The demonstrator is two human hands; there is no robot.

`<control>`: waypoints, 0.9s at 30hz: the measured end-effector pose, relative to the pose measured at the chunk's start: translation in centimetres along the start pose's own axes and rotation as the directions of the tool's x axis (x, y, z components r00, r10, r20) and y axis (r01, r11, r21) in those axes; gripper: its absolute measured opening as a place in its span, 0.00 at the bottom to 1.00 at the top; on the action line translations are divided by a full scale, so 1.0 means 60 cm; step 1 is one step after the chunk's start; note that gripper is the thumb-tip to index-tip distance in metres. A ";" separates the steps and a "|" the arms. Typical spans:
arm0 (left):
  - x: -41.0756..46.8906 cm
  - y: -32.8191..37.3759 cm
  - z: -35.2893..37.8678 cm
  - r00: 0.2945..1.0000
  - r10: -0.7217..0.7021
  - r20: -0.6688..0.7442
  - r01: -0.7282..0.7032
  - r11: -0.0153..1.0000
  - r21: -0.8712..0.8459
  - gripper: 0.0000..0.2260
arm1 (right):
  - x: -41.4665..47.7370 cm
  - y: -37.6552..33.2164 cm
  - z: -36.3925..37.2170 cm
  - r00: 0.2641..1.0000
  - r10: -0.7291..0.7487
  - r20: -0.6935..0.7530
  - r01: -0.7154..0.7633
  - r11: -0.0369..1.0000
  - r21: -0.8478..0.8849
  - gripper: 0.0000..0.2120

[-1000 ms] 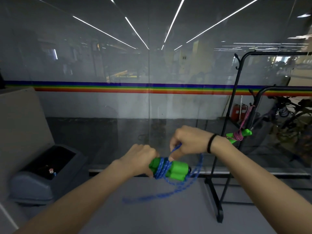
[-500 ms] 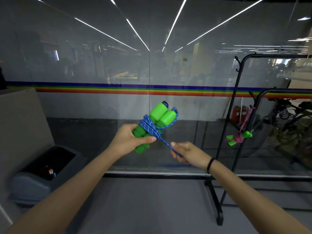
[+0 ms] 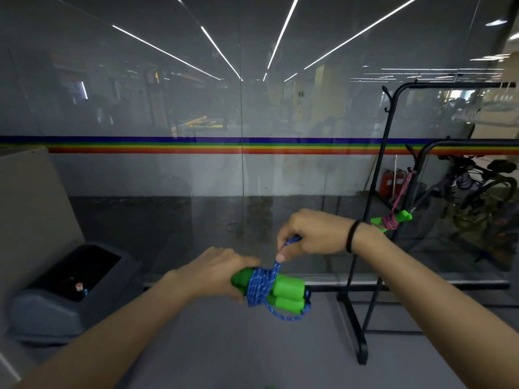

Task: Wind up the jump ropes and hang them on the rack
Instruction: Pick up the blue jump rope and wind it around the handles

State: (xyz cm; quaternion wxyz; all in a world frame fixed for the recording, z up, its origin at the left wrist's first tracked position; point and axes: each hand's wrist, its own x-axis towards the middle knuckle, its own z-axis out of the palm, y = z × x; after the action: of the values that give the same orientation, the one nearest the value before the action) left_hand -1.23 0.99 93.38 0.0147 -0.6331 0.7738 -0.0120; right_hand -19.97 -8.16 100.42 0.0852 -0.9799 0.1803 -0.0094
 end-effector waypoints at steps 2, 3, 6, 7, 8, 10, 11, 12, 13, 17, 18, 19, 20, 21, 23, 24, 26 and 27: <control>-0.007 0.010 -0.007 0.996 0.084 -0.018 -0.085 0.994 -0.070 0.18 | 0.009 0.021 0.004 0.999 -0.013 -0.040 0.020 0.987 0.159 0.10; -0.011 0.013 -0.010 0.993 0.113 -0.046 -0.117 0.987 -0.111 0.17 | 0.013 0.029 0.008 0.998 -0.003 -0.058 0.018 0.969 0.248 0.09; -0.019 0.011 -0.011 0.975 0.107 -0.195 -0.176 0.908 -0.380 0.15 | 0.009 0.048 0.030 0.993 0.056 -0.100 0.008 0.838 0.546 0.06; -0.020 0.008 -0.010 0.964 0.076 -0.255 -0.201 0.835 -0.512 0.15 | 0.005 0.051 0.041 0.991 0.080 -0.111 0.010 0.768 0.640 0.06; -0.019 0.005 -0.008 0.955 0.029 -0.297 -0.222 0.732 -0.644 0.15 | 0.001 0.047 0.056 0.982 0.120 -0.145 0.017 0.712 0.702 0.08; -0.014 0.006 -0.004 0.934 -0.092 -0.345 -0.252 0.517 -0.818 0.18 | -0.003 0.037 0.093 0.951 0.262 -0.164 -0.036 0.622 0.782 0.05; -0.010 0.010 -0.004 0.917 -0.154 -0.367 -0.268 0.443 -0.856 0.20 | 0.000 0.031 0.117 0.931 0.325 -0.168 -0.066 0.601 0.796 0.35; -0.005 0.015 -0.004 0.897 -0.219 -0.384 -0.284 0.380 -0.880 0.20 | 0.009 0.032 0.139 0.929 0.330 -0.166 -0.051 0.558 0.828 0.24; -0.001 0.018 -0.006 0.875 -0.289 -0.388 -0.292 0.322 -0.900 0.19 | 0.015 0.021 0.149 0.924 0.340 -0.174 -0.026 0.511 0.859 0.18; 0.013 0.003 -0.006 0.785 -0.538 -0.306 -0.161 0.301 -0.940 0.16 | 0.011 0.011 0.157 0.903 0.372 -0.217 -0.072 0.627 0.775 0.20; 0.016 -0.003 -0.003 0.748 -0.581 -0.319 -0.078 0.401 -0.913 0.16 | 0.010 0.013 0.155 0.911 0.331 -0.245 -0.077 0.722 0.688 0.19; 0.018 -0.008 0.000 0.713 -0.613 -0.339 -0.004 0.481 -0.877 0.16 | 0.005 0.006 0.147 0.921 0.305 -0.241 -0.116 0.808 0.577 0.17; 0.019 -0.011 0.001 0.691 -0.625 -0.364 0.050 0.544 -0.838 0.17 | 0.002 0.005 0.142 0.938 0.265 -0.226 -0.151 0.895 0.420 0.16; 0.019 -0.011 0.003 0.683 -0.618 -0.389 0.104 0.610 -0.785 0.17 | -0.003 -0.003 0.131 0.948 0.252 -0.193 -0.191 0.938 0.287 0.14; 0.018 -0.009 0.005 0.706 -0.567 -0.424 0.251 0.761 -0.598 0.21 | -0.011 -0.023 0.109 0.958 0.252 -0.134 -0.250 0.968 0.031 0.14; 0.018 -0.009 0.008 0.734 -0.543 -0.407 0.324 0.807 -0.493 0.22 | -0.015 -0.035 0.096 0.966 0.227 -0.119 -0.239 0.966 -0.094 0.15; 0.016 -0.005 0.013 0.800 -0.482 -0.358 0.380 0.868 -0.320 0.25 | -0.021 -0.055 0.070 0.978 0.167 -0.126 -0.195 0.943 -0.270 0.15; 0.015 0.000 0.015 0.835 -0.438 -0.333 0.371 0.895 -0.247 0.26 | -0.025 -0.065 0.051 0.981 0.132 -0.142 -0.172 0.929 -0.328 0.15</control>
State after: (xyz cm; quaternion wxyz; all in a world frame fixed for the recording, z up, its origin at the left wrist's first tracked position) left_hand -1.38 0.12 92.47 -0.1933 -0.7668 0.6080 -0.0702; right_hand -19.87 -3.51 98.06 -0.0947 -0.9607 0.2592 -0.0292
